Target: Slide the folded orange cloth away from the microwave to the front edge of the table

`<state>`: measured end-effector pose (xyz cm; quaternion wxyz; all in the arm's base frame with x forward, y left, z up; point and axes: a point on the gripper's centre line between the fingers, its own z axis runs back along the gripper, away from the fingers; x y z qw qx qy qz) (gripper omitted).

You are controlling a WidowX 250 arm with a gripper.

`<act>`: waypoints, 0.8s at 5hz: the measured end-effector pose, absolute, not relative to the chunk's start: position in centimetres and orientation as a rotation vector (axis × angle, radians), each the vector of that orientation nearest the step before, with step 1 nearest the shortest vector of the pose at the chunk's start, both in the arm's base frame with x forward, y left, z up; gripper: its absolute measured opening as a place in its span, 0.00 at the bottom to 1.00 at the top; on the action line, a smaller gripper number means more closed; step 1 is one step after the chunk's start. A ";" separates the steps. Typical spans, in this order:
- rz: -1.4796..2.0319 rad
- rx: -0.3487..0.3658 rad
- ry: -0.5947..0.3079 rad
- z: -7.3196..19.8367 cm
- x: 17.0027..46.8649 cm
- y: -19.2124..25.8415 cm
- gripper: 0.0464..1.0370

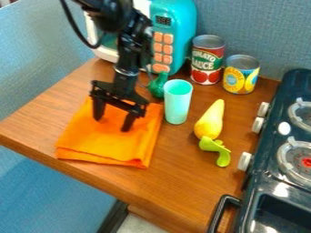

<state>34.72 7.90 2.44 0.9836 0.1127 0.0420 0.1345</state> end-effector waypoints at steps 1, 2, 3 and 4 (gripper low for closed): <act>0.169 0.236 0.076 2.3 34.7 5.8 0.96; 0.082 0.246 0.075 2.4 34.2 4.1 0.96; 0.048 0.264 0.088 2.9 33.2 3.2 0.96; 0.055 0.275 0.085 3.3 32.8 3.4 0.96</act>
